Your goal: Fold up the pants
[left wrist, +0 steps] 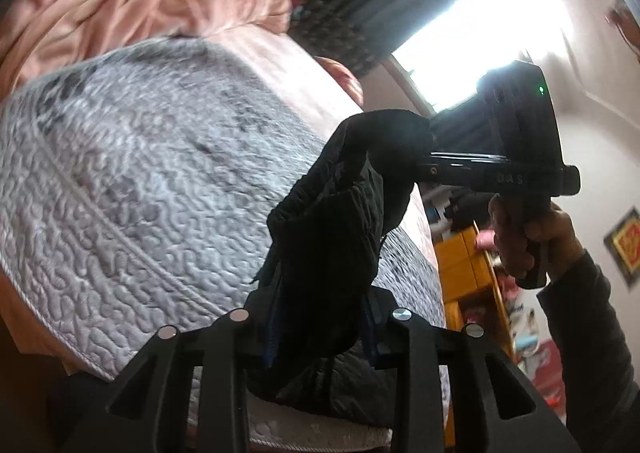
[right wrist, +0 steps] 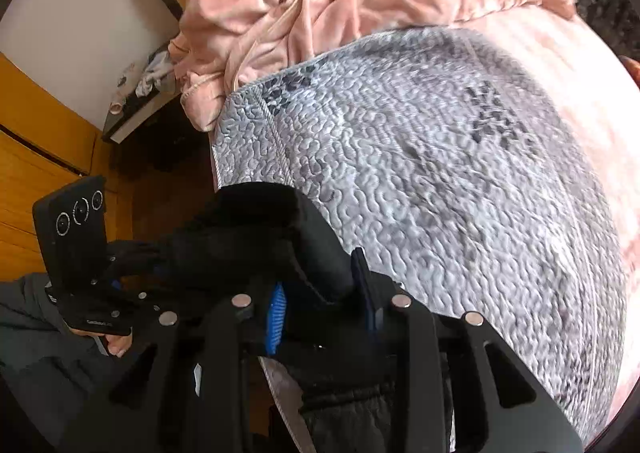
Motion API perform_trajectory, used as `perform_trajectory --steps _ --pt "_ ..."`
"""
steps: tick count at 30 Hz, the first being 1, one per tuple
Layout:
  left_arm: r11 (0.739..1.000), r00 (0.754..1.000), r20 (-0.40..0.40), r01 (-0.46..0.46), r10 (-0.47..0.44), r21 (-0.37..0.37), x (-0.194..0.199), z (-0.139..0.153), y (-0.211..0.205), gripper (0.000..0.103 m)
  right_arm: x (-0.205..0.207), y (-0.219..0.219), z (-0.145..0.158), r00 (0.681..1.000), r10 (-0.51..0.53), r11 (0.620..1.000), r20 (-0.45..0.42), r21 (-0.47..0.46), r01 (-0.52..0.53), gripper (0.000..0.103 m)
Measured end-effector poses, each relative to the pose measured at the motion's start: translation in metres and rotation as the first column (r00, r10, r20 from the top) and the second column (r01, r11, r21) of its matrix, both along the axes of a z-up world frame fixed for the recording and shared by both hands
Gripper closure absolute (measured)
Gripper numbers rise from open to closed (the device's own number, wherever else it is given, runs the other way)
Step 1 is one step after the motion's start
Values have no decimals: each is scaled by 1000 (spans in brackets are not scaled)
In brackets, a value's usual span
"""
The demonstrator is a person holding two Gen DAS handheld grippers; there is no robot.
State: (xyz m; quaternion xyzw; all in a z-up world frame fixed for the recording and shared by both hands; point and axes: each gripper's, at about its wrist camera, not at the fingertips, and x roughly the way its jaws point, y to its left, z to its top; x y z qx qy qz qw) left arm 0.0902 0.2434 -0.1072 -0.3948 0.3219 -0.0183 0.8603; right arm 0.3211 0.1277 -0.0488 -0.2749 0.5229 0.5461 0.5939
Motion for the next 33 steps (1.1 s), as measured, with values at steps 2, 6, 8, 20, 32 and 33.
perform_trajectory --steps 2,6,8,20,32,33 --pt "999 999 11 33 -34 42 0 15 -17 72 -2 -23 14 1000 -20 1000 17 23 19 73" --pt "988 995 23 95 -99 125 5 40 -51 72 -5 -63 33 998 -57 997 40 58 55 73" --pt "979 991 24 127 -133 156 7 48 -69 72 -6 -85 40 996 -80 995 50 71 76 73" --pt "907 952 13 288 -307 307 18 72 -160 72 -14 -182 55 979 -182 978 93 116 171 76" --pt "836 909 -22 393 -417 382 28 74 -225 72 -15 -249 48 961 -254 962 108 126 241 77" --pt "831 905 -24 400 -424 386 29 73 -229 72 -15 -253 47 960 -258 961 108 127 244 78"
